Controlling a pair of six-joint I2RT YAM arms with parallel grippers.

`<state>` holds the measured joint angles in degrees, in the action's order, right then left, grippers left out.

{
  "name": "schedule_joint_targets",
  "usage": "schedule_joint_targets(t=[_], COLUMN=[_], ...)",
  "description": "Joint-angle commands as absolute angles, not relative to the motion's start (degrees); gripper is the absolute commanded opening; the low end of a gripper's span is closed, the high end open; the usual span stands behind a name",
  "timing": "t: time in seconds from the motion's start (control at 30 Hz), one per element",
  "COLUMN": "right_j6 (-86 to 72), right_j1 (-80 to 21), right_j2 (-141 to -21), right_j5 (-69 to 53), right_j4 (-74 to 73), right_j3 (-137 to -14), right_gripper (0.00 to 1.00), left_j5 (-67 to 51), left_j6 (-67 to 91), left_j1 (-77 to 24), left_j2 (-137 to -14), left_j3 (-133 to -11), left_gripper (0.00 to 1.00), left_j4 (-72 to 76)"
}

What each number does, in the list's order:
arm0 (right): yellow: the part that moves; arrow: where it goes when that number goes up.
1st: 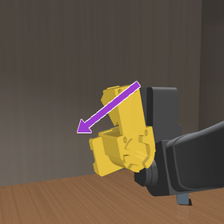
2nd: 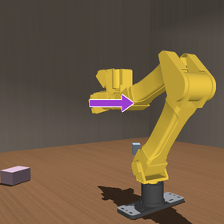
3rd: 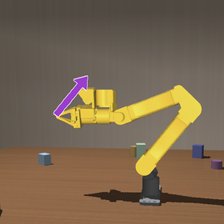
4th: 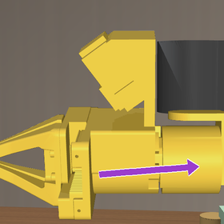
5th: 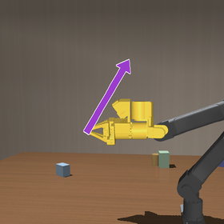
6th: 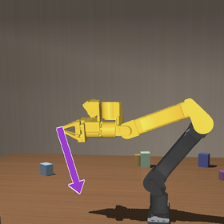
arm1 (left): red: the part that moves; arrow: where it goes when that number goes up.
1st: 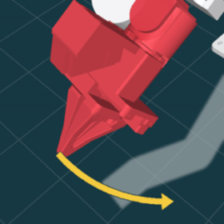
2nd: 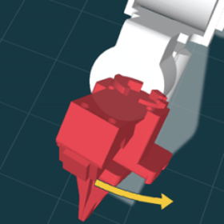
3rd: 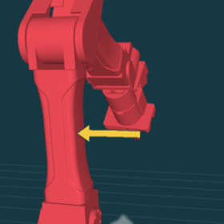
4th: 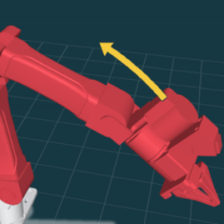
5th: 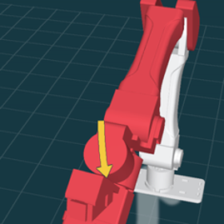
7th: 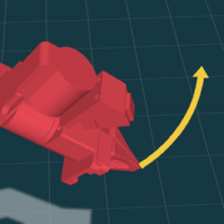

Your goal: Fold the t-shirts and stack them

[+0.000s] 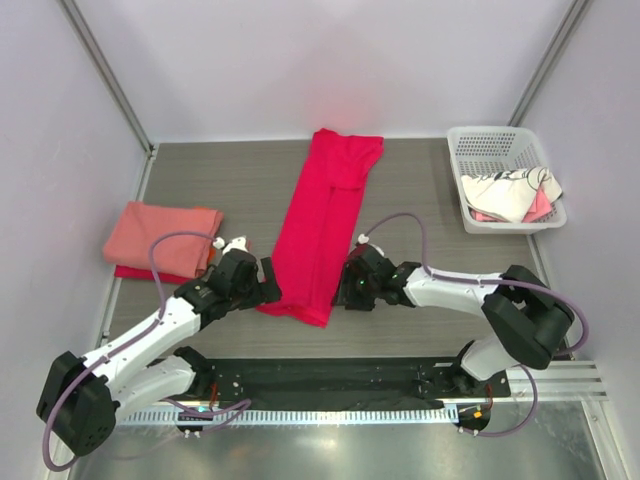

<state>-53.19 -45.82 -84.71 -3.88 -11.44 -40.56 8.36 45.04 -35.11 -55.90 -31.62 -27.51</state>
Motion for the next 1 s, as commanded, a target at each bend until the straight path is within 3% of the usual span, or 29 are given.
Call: schedule_joint_targets(t=[0.0, 0.27, 0.37, 0.47, 0.67, 0.97], right_j6=[-60.8, -65.5, -66.6, -67.2, -66.4, -65.0], right_j1=[-51.1, -56.5, -57.0, -57.0, -57.0, -57.0], right_j2=[-87.3, -92.8, -90.0, -84.1, -74.6, -72.8], right_j5=[-0.7, 1.6, 2.1, 4.4, 9.5, 8.1], right_j4=[-3.3, -0.4, -0.4, -1.0, -8.7, -10.2], right_j3=[-41.2, -42.3, -39.7, -35.5, -29.7, -26.5], right_gripper=[0.49, 0.44, 0.17, 0.07, 0.07, 0.22], left_j5=[10.4, 11.6, 10.7, 8.4, -4.2, -9.2], left_j6=[45.8, 45.4, 45.3, 45.4, 49.0, 55.5], left_j1=[-34.8, -34.2, -34.0, -34.1, -34.2, -36.9], left_j2=[-54.6, -53.3, -53.3, -53.9, -53.4, -56.1], left_j3=[-30.9, -30.2, -30.1, -29.7, -25.9, -20.0], left_gripper=[0.96, 0.96, 0.95, 0.92, 0.82, 0.74], left_j4=[-25.8, -26.5, -26.1, -25.7, -21.5, -10.8])
